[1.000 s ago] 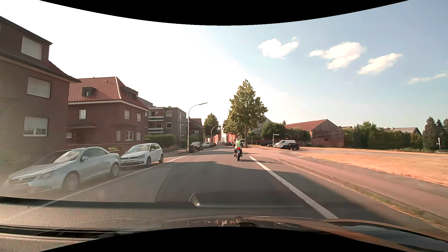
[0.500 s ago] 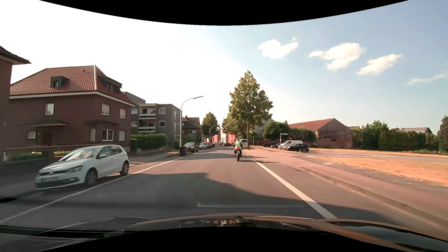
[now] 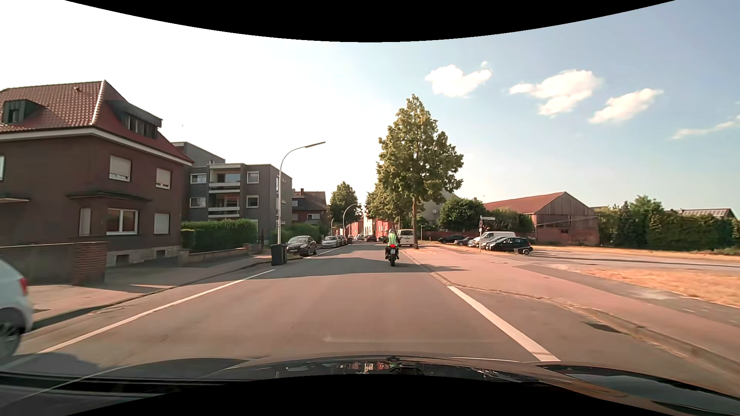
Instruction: Follow the waypoints while adhering to traffic rules and regulations
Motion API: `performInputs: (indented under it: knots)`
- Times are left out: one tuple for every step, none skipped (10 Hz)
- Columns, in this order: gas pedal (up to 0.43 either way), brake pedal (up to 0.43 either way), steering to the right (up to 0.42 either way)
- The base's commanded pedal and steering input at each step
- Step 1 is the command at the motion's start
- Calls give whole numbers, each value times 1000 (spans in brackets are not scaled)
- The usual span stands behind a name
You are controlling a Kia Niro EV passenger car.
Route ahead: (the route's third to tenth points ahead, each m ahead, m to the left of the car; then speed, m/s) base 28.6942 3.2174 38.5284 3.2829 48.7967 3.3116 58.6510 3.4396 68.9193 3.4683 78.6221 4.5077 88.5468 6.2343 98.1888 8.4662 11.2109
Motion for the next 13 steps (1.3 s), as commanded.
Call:
performInputs:
  knots:
    - [189, 0, 0]
    - [189, 0, 0]
    - [189, 0, 0]
    - [189, 0, 0]
    - [177, 0, 0]
    - [177, 0, 0]
    - [177, 0, 0]
    - [177, 0, -1]
    - [177, 0, 0]
    - [177, 0, -1]
    - [177, 0, -1]
    - [177, 0, -1]
    - [177, 0, -1]
